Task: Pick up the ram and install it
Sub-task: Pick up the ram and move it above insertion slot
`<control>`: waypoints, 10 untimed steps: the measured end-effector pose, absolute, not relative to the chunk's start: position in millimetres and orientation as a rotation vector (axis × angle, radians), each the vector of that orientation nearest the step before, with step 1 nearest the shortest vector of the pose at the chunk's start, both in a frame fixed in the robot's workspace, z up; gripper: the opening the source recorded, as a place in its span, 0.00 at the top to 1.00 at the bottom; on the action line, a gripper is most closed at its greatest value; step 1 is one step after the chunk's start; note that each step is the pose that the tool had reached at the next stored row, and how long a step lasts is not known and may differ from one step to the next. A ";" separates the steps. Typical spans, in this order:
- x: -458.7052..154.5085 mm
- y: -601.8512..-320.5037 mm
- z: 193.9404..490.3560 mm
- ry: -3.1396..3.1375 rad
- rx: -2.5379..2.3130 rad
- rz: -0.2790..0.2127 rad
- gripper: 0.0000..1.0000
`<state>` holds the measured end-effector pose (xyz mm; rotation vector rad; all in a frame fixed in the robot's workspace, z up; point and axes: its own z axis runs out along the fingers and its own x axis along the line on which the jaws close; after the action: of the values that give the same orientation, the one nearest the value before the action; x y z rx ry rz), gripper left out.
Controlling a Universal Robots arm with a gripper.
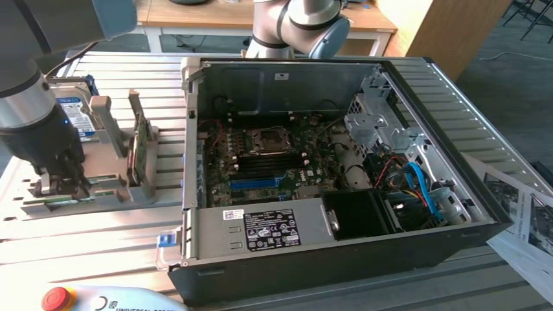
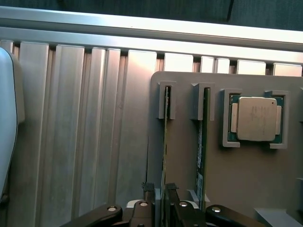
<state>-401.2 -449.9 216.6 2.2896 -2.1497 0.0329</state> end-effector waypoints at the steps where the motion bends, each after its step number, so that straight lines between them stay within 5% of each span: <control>1: -401.1 -448.9 216.4 -2.150 2.290 0.033 0.76; 10: -401.4 -445.8 214.8 -2.150 2.290 0.033 0.76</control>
<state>-401.4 -445.8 214.8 2.2896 -2.1496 0.0329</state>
